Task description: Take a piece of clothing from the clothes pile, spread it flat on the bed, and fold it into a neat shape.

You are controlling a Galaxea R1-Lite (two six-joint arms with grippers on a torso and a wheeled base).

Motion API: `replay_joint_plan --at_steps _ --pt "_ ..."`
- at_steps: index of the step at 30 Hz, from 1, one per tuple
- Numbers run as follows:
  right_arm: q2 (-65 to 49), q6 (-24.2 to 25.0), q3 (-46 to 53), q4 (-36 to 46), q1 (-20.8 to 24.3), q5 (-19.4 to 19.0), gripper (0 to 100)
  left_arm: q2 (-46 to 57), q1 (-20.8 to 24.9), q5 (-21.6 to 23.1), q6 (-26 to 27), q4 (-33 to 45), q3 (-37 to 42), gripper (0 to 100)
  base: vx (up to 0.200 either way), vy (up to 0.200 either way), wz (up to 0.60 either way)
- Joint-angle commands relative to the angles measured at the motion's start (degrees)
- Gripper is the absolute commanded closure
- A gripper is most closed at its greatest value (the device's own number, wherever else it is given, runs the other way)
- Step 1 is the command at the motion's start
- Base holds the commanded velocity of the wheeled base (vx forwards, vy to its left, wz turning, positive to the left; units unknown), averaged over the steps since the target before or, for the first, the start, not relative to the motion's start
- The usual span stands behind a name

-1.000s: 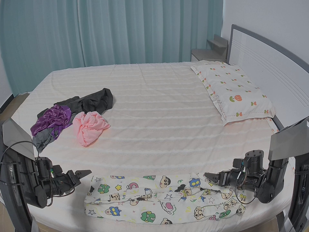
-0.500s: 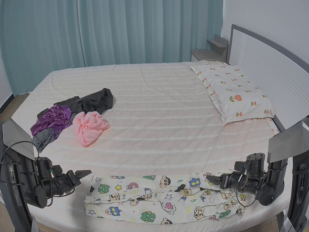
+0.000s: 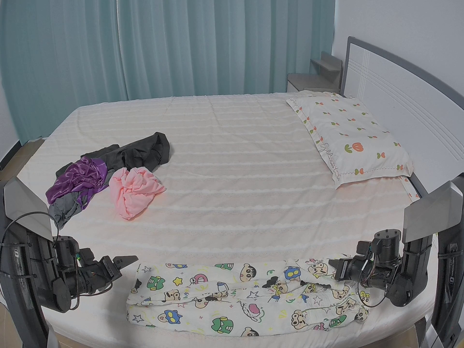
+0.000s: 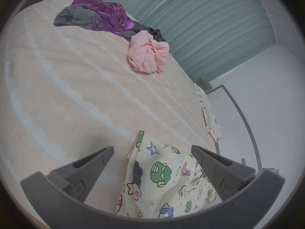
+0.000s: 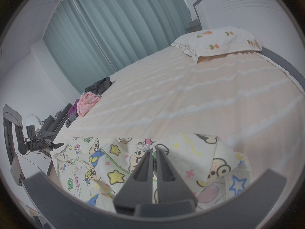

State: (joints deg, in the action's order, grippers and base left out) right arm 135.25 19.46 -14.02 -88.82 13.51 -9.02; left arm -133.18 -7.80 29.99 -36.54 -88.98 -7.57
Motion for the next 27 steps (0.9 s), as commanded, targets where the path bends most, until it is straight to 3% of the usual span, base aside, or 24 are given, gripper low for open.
replay_joint_plan --at_steps 1,25,26,27 --pt "-1.49 0.06 1.80 -1.18 -0.24 -0.03 100 -0.06 0.07 -0.02 -0.03 -1.02 0.10 0 0.000 0.000 0.00" --pt "-3.15 1.02 -3.91 2.16 -3.84 -1.88 100 -0.06 0.07 -0.02 0.06 -1.02 0.19 0 0.000 0.000 0.00" --pt "-3.07 1.02 -4.00 2.16 -3.84 -1.88 0 -0.06 0.07 -0.02 0.06 -1.02 0.19 0 0.000 0.000 0.00" --pt "-2.98 1.02 -4.44 2.78 -3.75 -1.88 0 -0.06 0.07 -0.02 0.06 -1.02 0.19 0 0.000 0.000 0.00"
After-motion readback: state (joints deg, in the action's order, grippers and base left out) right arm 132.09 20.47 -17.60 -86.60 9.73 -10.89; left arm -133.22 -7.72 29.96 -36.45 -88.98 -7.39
